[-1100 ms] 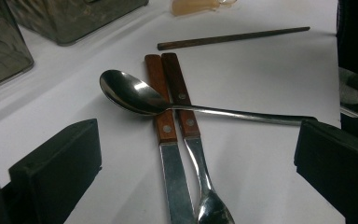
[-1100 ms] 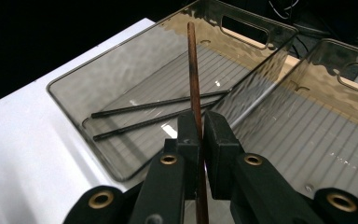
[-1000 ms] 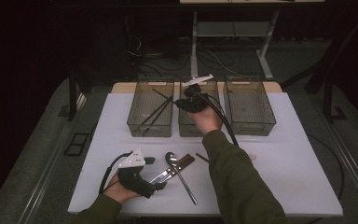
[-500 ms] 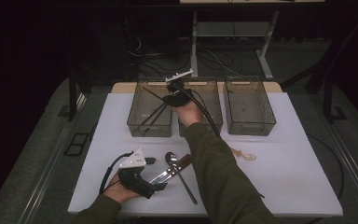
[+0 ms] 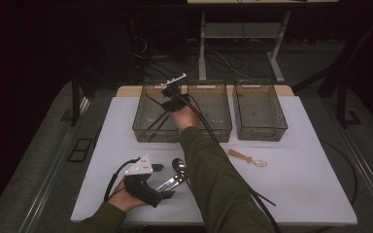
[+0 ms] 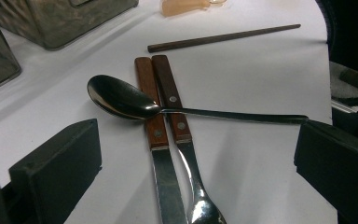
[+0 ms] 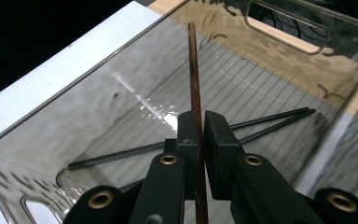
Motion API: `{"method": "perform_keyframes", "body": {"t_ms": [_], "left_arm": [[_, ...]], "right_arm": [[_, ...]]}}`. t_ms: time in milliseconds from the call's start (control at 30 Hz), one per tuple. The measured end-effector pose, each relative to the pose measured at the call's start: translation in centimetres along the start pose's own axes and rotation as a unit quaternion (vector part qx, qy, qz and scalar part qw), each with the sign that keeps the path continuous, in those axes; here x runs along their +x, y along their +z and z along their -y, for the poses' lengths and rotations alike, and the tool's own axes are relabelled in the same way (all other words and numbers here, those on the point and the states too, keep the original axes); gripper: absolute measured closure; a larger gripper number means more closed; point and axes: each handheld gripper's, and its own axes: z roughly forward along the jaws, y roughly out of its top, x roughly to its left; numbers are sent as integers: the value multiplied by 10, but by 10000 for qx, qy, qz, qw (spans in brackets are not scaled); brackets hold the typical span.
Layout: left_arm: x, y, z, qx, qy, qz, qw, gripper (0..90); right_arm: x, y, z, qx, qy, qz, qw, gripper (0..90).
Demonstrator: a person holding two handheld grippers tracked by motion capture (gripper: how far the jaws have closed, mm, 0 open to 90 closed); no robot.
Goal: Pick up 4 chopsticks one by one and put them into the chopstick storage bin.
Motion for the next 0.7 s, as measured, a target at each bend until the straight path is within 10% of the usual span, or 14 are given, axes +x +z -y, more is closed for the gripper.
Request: {"method": "perform_keyframes", "body": {"t_ms": [700], "left_arm": [[1, -2, -1, -63, 19, 15, 10000, 0]], "right_arm": [[1, 2, -6, -80, 249, -120, 9996, 754]]}}
